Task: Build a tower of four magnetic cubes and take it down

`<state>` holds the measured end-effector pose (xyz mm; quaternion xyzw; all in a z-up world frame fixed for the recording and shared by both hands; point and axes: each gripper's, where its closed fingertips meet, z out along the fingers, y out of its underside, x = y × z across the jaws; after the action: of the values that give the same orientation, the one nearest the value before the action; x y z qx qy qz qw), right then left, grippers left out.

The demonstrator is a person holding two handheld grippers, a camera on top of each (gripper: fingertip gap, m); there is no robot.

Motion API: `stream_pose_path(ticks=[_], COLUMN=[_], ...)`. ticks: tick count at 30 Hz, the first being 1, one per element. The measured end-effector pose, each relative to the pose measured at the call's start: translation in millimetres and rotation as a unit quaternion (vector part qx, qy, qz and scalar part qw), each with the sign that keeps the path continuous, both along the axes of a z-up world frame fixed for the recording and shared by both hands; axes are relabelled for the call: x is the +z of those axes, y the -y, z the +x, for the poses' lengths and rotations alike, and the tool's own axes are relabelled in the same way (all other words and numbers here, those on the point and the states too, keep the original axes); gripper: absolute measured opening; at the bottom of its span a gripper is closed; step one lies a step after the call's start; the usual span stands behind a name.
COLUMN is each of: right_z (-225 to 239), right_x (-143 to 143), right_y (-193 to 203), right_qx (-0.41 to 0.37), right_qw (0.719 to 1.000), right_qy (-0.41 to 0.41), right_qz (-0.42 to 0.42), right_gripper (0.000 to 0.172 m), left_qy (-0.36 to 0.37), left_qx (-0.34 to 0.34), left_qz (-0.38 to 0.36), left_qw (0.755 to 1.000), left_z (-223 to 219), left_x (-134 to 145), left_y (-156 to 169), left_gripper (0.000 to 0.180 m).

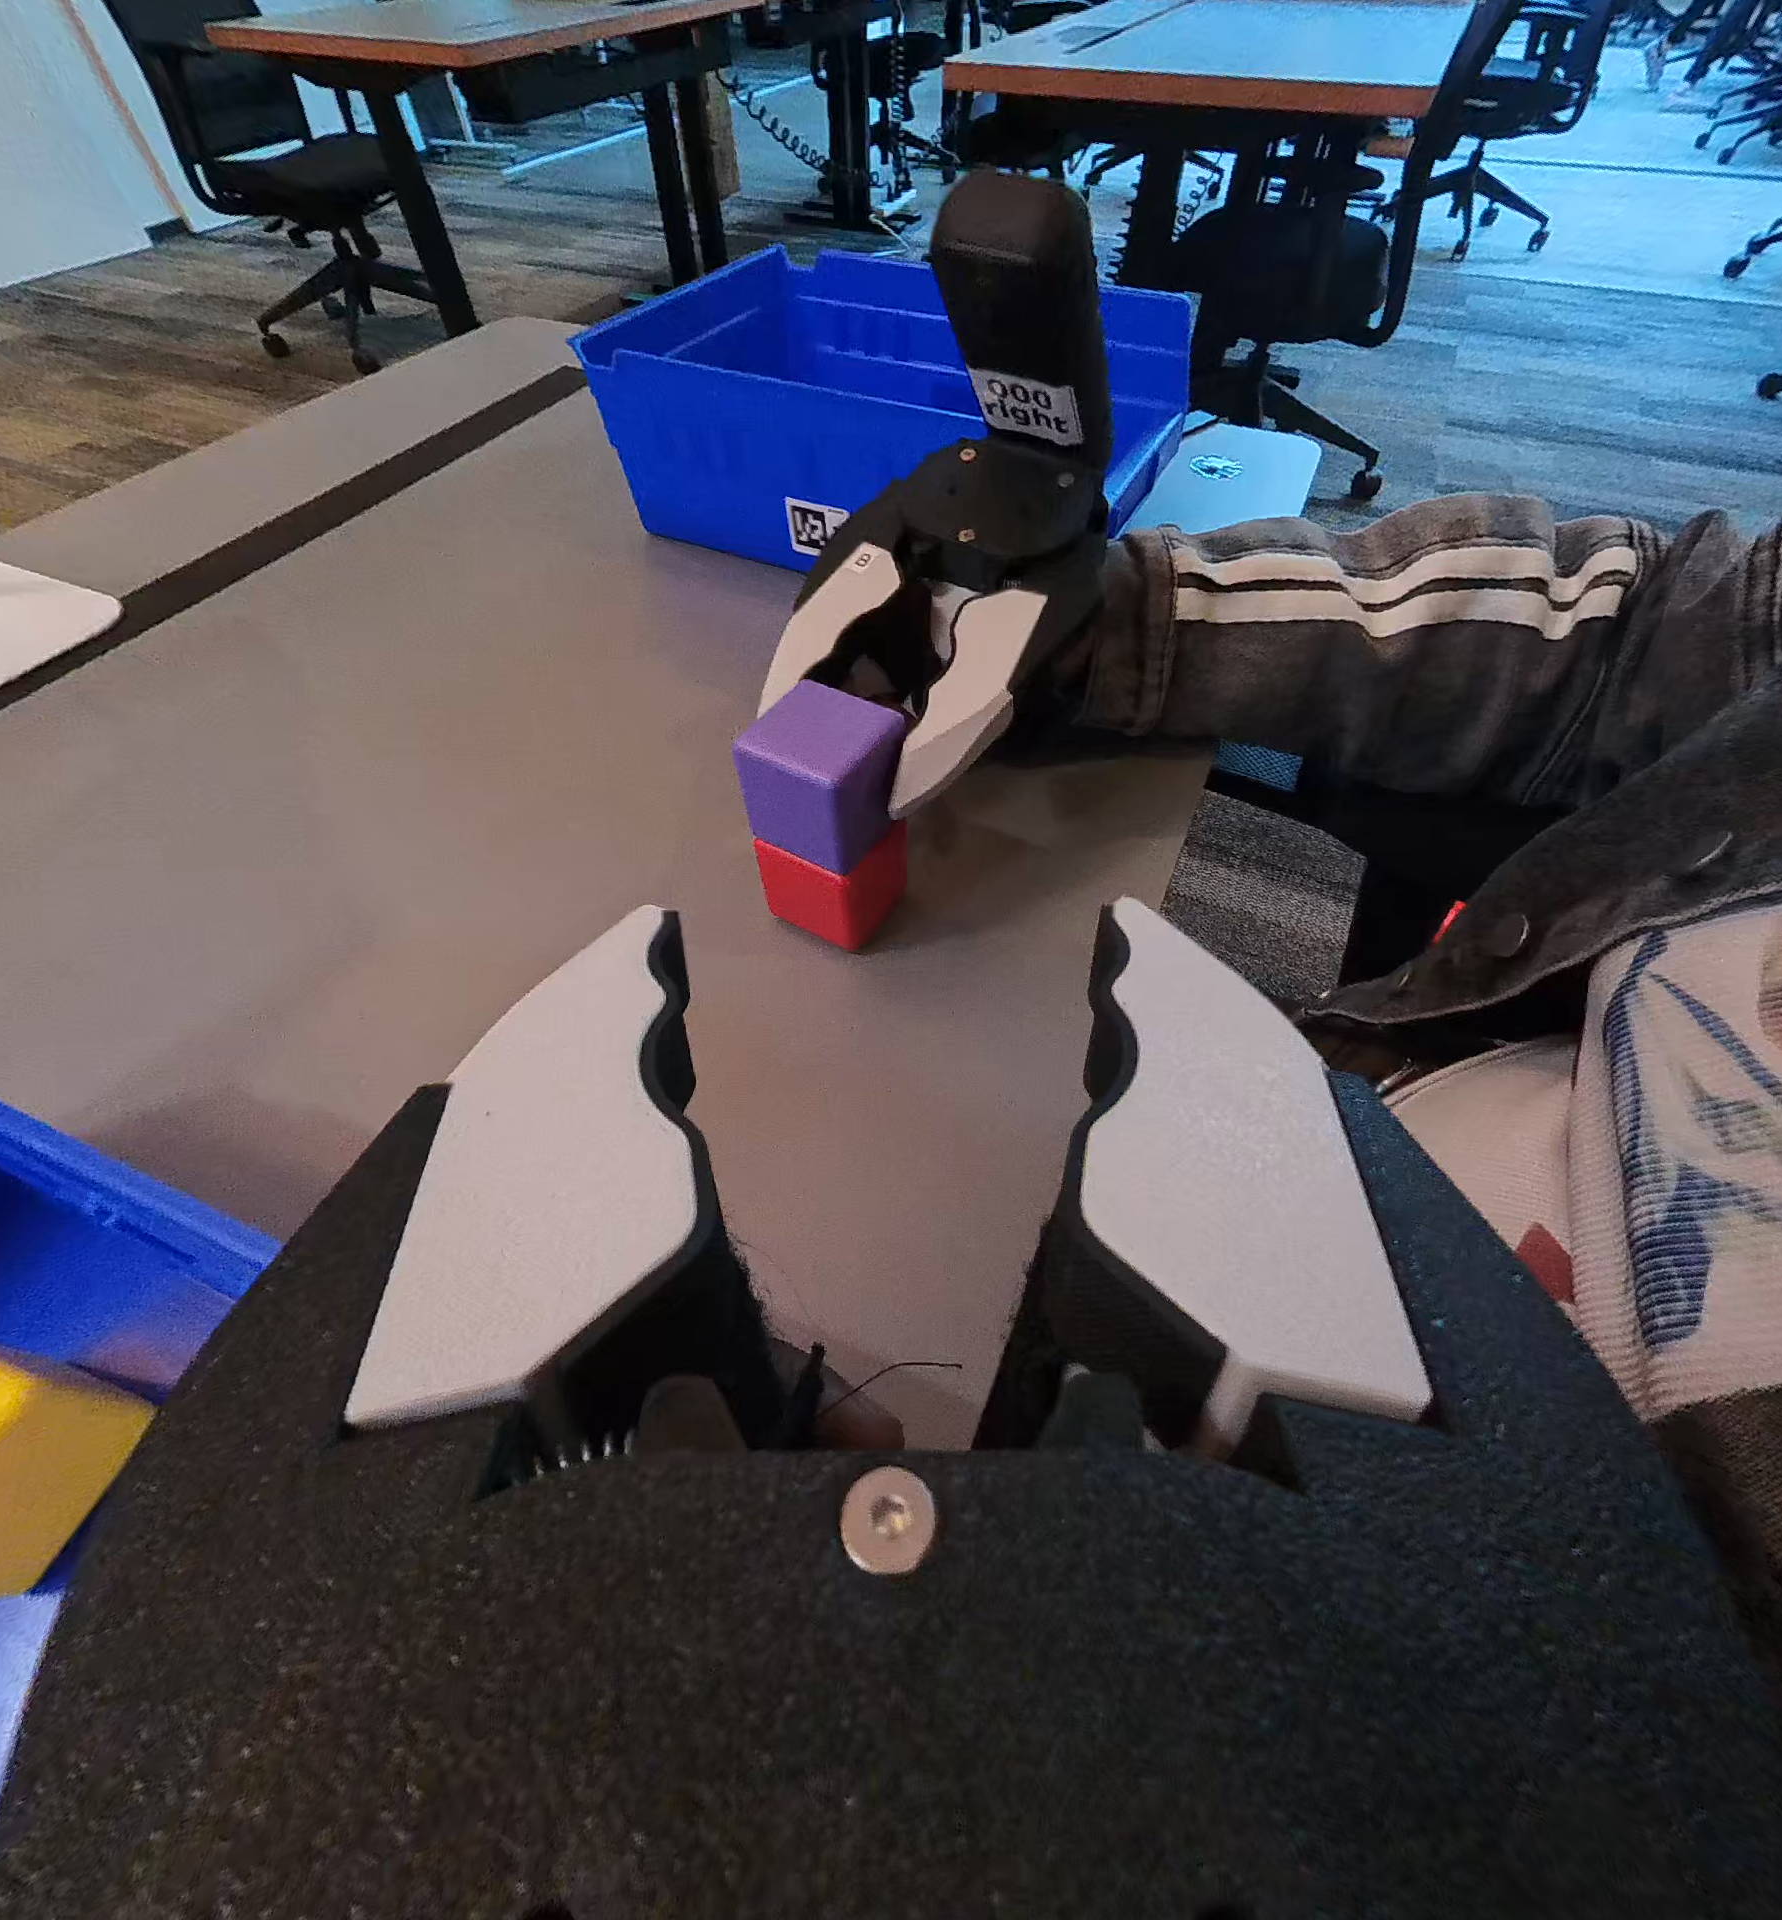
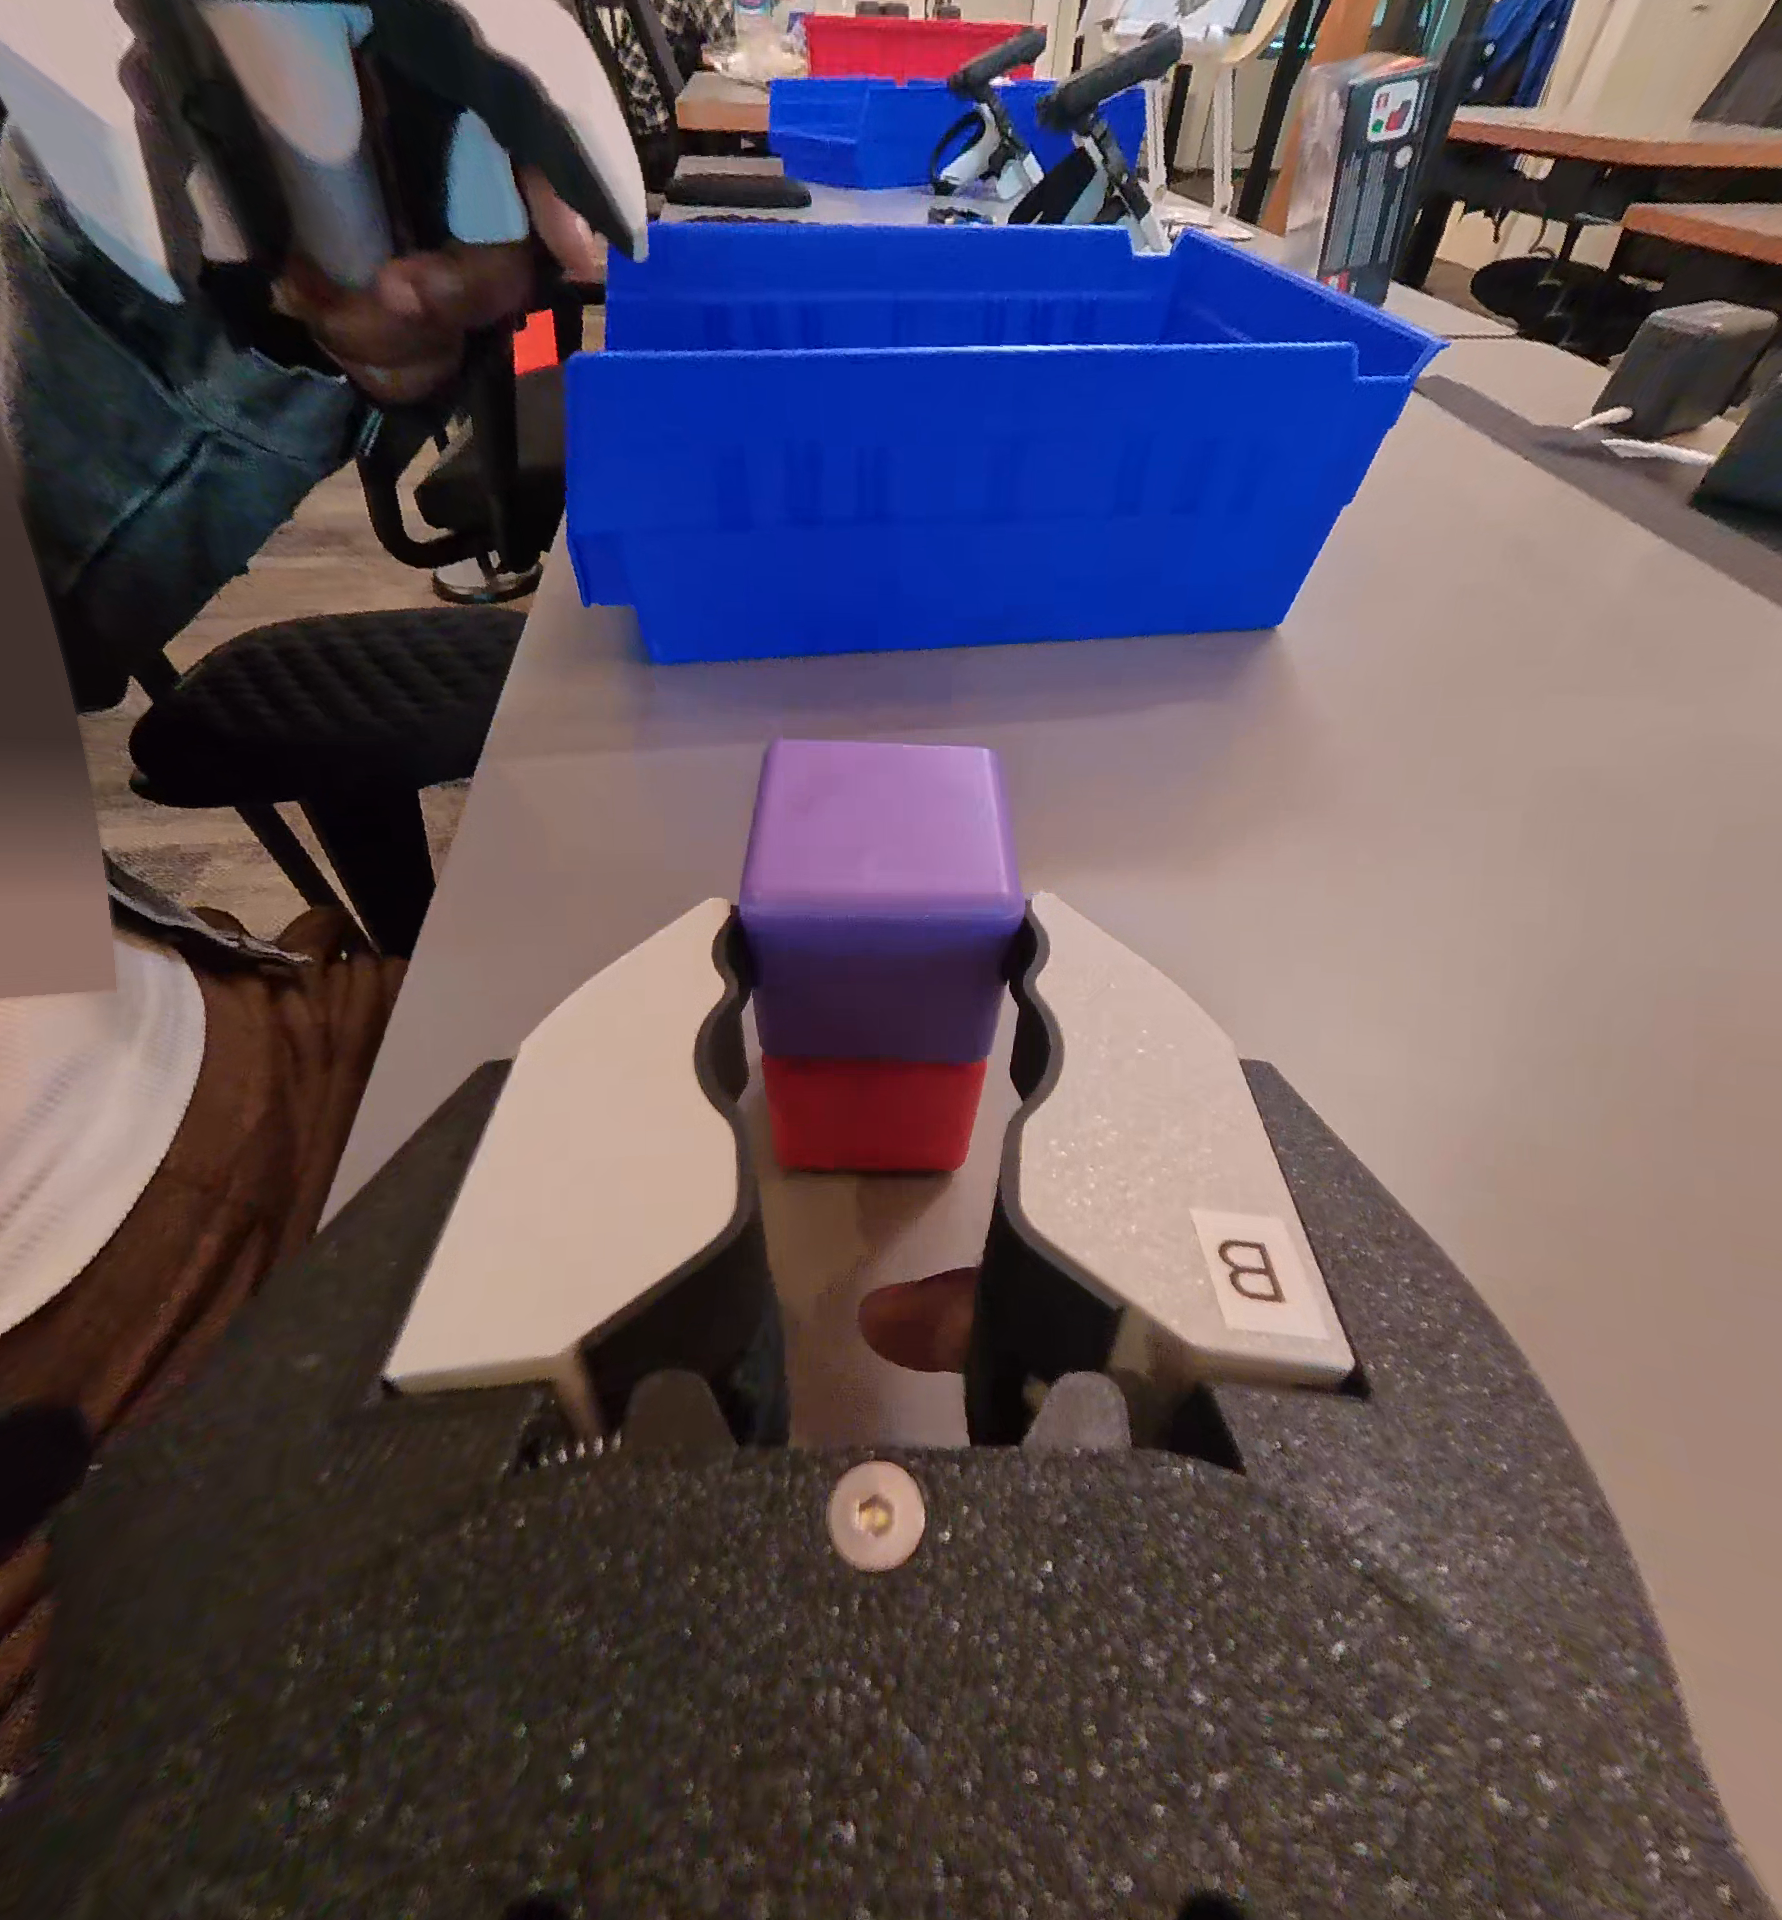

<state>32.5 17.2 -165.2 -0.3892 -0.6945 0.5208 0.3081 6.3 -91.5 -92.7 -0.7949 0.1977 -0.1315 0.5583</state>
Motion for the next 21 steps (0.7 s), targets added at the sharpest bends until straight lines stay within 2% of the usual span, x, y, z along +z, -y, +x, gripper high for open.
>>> stream_pose_path(ticks=[4,8,11,15,18,21], right_z=[-2,-1,-2,1,2,2], right_x=[-2,-1,7,18,20,20], right_y=[-1,-1,-5,-10,-11,-10], right_qx=[0.0,0.006,0.002,-0.005,-0.002,-0.001], right_qw=[1.0,1.0,0.999,0.997,0.997,0.997], right_qy=[0.003,0.004,-0.011,-0.04,-0.043,-0.042], right_qz=[0.008,-0.003,-0.037,-0.06,-0.068,-0.07], right_gripper=[0.049,0.049,0.067,0.069,0.069,0.068], left_qy=[-0.012,-0.069,-0.123,-0.159,-0.233,-0.325], left_qx=[0.03,0.125,0.171,0.159,0.072,0.024], left_qz=[0.008,0.003,-0.038,-0.157,-0.187,-0.243], left_qw=[0.999,0.99,0.977,0.962,0.952,0.913], left_z=[-18,-76,-133,-191,-205,-223], left_x=[9,17,5,-38,-56,-71], left_y=[3,4,0,-9,-17,-21], left_gripper=[0.075,0.074,0.075,0.073,0.073,0.072])
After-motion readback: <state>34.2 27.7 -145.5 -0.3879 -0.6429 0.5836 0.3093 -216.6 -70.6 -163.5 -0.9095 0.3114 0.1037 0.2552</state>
